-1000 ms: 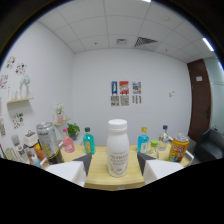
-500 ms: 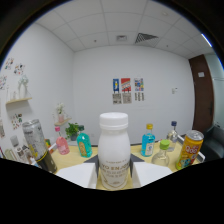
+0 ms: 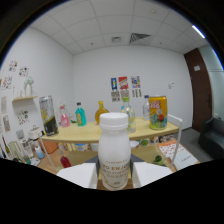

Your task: Make me a cup of Mount Fuji.

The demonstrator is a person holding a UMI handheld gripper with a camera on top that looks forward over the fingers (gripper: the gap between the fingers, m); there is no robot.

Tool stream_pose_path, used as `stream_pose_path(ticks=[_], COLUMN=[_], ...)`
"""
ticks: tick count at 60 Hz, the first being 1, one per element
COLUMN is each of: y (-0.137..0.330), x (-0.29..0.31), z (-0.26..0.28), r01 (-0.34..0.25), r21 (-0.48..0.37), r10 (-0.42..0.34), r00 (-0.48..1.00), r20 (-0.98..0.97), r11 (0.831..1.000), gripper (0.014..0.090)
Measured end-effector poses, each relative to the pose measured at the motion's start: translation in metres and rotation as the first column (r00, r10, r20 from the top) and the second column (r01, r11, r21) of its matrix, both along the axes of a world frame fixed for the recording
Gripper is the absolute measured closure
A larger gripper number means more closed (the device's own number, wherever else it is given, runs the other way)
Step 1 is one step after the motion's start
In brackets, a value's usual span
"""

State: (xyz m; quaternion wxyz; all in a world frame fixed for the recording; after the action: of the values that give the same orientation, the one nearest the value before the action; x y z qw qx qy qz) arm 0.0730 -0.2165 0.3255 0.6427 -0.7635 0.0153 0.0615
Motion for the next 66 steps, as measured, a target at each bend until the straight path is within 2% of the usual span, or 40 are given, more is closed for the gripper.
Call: stream_pose_path(ticks=[9,18,23,30,37,47,56,66], y=[-0.015,-0.020,-0.018,-0.012,-0.004,0.010,0.017,0.020], x=[0.022,0.043,0.049,0.052,0.055,0.066,0.065,0.056], z=[-0.113,-0.193,-0.213,-0.218,-0.216,-0.199,-0.186,-0.180], r01=[0.041,0.087,0.088,0.062,0.038,0.030,0.006,-0.023], r21=[-0.122,-0.238,-0.261,-0.256,-0.259,-0.243,-0.247,-0.267], r10=[-0.039,-0.065,-0.026,0.074,0.163,0.223,0.247,0.248], r00=[0.999,0.993,0.973,0.869,0.685,0.297,-0.004,-0.305], r20=[0.013,0.102,0.230,0.489,0.710,0.928,0.969,0.920], r11=[0.992,0.967,0.961,0.965,0.965,0.970,0.969,0.963], gripper=[0.0569,0.0570,0.0569,0.0568,0.0569,0.0571,0.0570,0.0569])
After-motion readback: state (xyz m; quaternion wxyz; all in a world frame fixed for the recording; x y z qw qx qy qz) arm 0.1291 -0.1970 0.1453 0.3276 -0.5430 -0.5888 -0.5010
